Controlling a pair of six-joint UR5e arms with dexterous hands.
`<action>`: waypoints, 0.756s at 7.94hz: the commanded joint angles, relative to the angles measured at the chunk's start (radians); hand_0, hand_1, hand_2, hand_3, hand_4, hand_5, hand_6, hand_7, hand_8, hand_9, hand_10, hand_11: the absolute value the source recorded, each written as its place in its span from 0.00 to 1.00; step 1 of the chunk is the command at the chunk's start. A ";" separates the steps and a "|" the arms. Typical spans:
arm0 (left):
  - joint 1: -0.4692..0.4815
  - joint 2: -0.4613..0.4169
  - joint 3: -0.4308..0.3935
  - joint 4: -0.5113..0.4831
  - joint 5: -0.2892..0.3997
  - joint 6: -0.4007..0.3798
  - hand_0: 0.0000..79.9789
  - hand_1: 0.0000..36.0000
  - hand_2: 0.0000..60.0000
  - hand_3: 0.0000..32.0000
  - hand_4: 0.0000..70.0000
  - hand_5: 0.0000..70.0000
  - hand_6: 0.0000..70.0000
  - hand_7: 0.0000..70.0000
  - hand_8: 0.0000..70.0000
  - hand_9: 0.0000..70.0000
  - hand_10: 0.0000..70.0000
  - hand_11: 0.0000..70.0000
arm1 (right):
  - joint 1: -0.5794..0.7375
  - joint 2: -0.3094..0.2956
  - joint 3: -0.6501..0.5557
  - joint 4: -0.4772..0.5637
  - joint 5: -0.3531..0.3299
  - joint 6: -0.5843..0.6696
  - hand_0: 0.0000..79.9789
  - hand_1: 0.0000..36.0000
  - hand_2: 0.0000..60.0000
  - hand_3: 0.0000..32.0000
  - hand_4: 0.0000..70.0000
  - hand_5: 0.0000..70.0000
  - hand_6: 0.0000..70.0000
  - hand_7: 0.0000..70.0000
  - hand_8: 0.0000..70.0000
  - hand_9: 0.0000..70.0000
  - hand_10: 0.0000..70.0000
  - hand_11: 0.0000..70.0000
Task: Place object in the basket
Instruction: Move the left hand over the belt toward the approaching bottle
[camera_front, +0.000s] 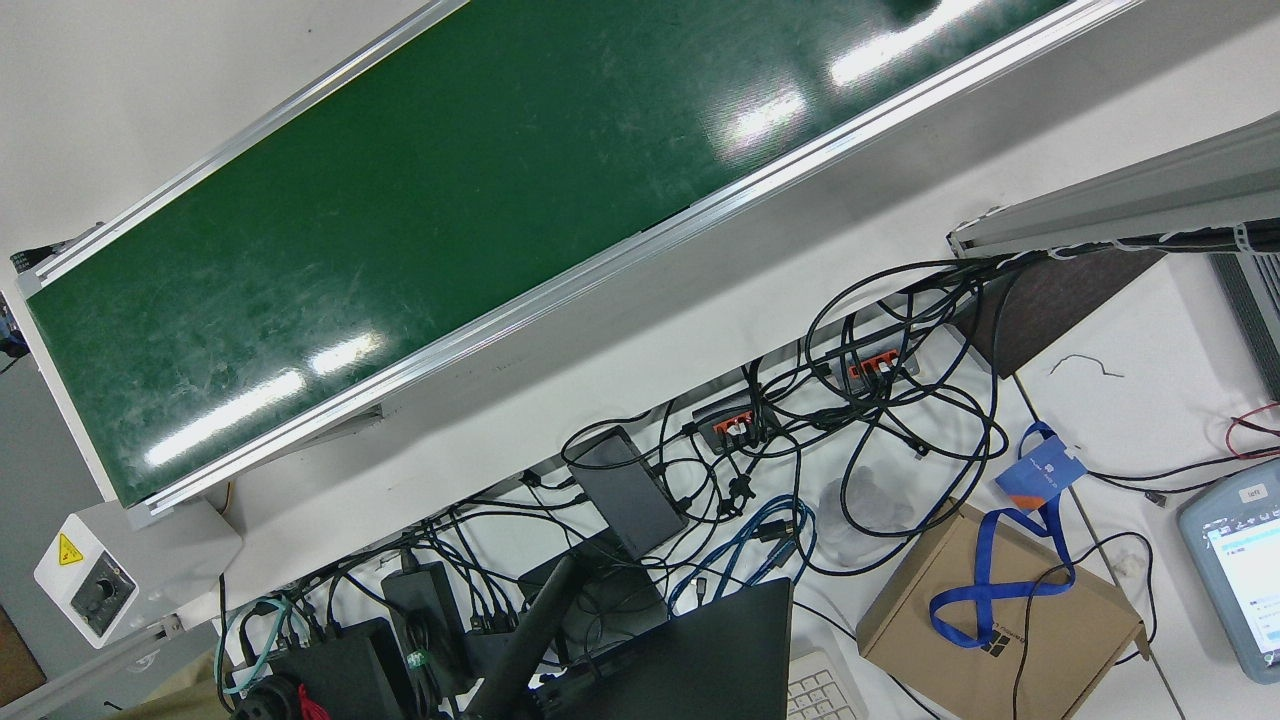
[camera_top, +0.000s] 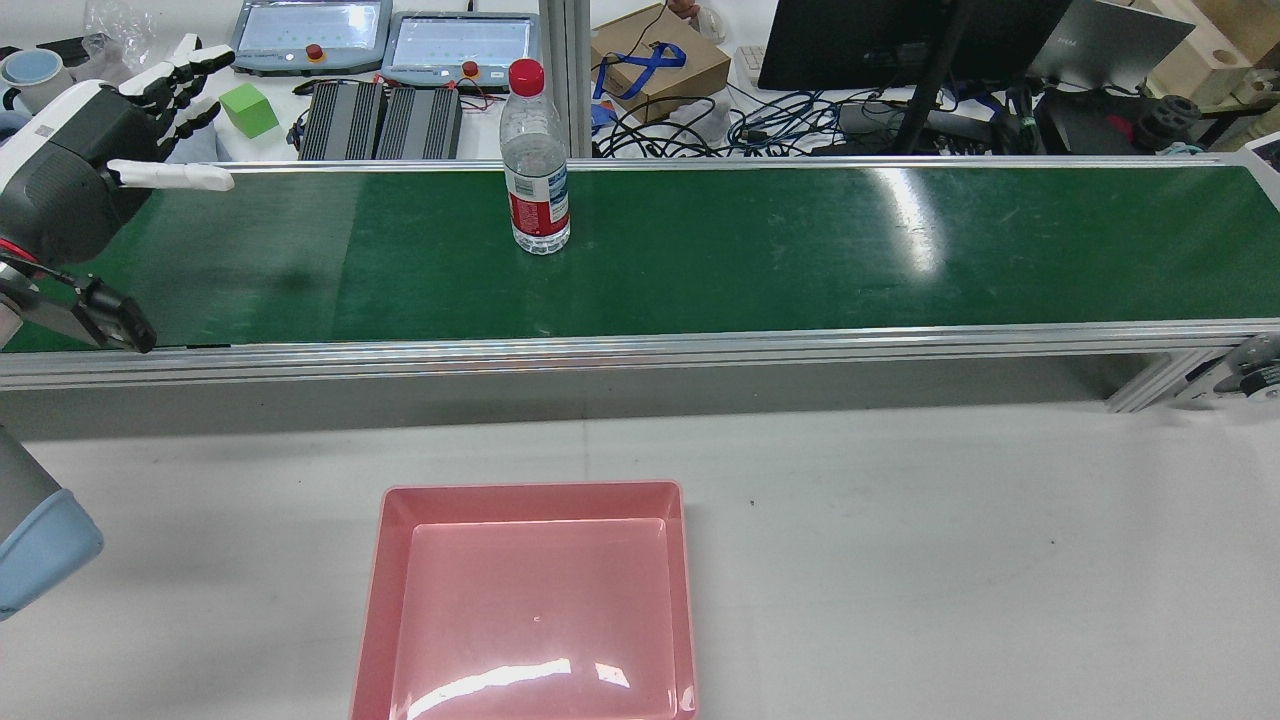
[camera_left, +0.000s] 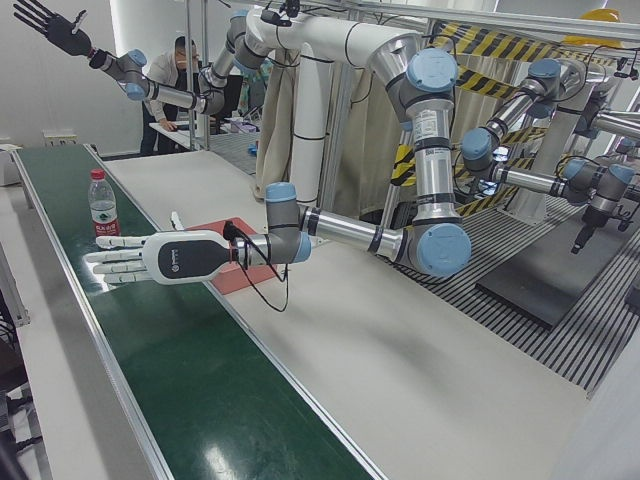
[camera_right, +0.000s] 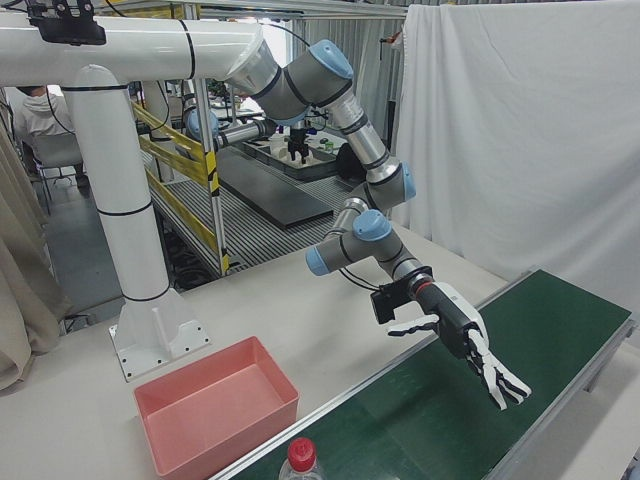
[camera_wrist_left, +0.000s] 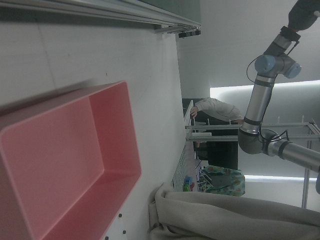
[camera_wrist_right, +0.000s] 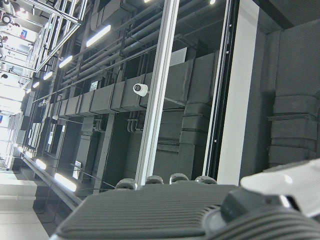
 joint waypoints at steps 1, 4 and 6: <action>0.043 -0.034 0.005 0.020 0.000 0.030 0.63 0.38 0.01 0.00 0.25 0.17 0.00 0.00 0.03 0.07 0.08 0.14 | 0.000 0.000 0.000 0.000 0.000 0.000 0.00 0.00 0.00 0.00 0.00 0.00 0.00 0.00 0.00 0.00 0.00 0.00; 0.072 -0.085 0.024 0.018 -0.001 0.064 0.62 0.36 0.01 0.00 0.26 0.18 0.01 0.00 0.03 0.07 0.09 0.15 | 0.000 0.000 0.000 0.000 0.000 0.000 0.00 0.00 0.00 0.00 0.00 0.00 0.00 0.00 0.00 0.00 0.00 0.00; 0.105 -0.135 0.058 0.005 -0.004 0.062 0.62 0.35 0.00 0.00 0.26 0.18 0.01 0.00 0.02 0.07 0.10 0.16 | 0.000 0.000 0.000 0.000 0.000 0.000 0.00 0.00 0.00 0.00 0.00 0.00 0.00 0.00 0.00 0.00 0.00 0.00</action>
